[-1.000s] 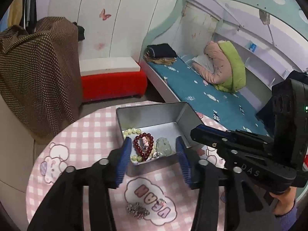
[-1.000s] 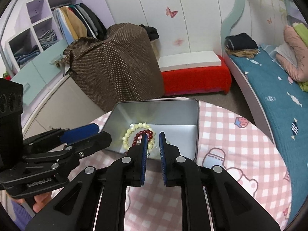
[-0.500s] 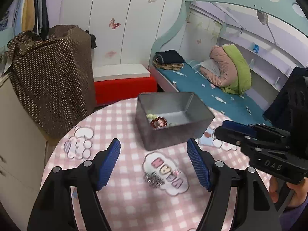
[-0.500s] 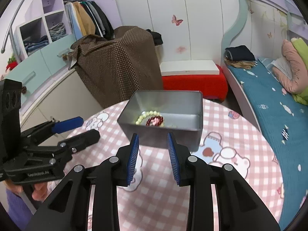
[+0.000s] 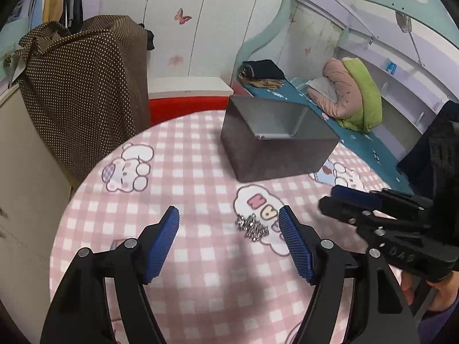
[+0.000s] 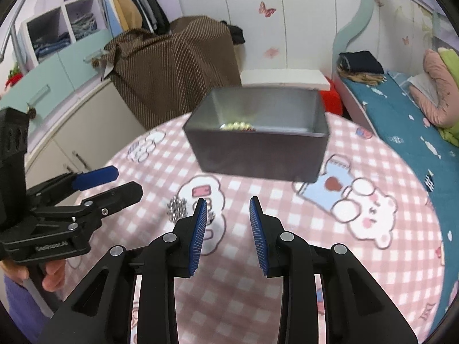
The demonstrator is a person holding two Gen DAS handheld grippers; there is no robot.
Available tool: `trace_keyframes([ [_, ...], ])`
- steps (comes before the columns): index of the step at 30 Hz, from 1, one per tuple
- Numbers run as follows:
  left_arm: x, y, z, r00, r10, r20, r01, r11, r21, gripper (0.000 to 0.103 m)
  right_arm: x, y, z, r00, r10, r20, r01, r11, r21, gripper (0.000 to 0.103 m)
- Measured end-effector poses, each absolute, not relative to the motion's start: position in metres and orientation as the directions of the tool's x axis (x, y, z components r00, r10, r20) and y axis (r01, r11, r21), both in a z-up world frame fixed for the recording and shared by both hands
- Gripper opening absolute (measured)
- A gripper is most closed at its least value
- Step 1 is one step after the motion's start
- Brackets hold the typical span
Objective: Organize jewelry
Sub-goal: 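Grasp the silver chain cluster with the left tool while the right tool grasps a pink charm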
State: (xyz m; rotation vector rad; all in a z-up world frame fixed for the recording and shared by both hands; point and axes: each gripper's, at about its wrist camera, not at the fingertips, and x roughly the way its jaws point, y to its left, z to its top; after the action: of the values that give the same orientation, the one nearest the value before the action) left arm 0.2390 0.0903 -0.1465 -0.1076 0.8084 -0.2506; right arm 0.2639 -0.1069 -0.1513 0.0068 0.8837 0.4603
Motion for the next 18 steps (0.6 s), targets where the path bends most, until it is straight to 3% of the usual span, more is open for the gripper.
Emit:
trace_keyframes([
  [14,0.250,0.090,-0.168,0.635,-0.261,-0.727,0.183,0.965,-0.186,0.069,0.274,-0.073,-0.185,0.500,0.379,-0.779,-0.423,0.892,0.162,0.030],
  [15,0.251,0.089,-0.169,0.633,-0.266,-0.727,0.189,0.964,-0.188,0.069,0.273,-0.072,-0.186,0.505,0.372,-0.779,-0.429,0.891,0.147,0.028],
  [16,0.252,0.087,-0.169,0.630,-0.268,-0.729,0.198,0.963,-0.183,0.069,0.271,-0.070,-0.186,0.512,0.359,-0.781,-0.436,0.891,0.124,0.017],
  [18,0.253,0.081,-0.170,0.625,-0.268,-0.733,0.214,0.962,-0.170,0.069,0.272,-0.069,-0.185,0.513,0.356,-0.781,-0.443,0.889,0.115,0.010],
])
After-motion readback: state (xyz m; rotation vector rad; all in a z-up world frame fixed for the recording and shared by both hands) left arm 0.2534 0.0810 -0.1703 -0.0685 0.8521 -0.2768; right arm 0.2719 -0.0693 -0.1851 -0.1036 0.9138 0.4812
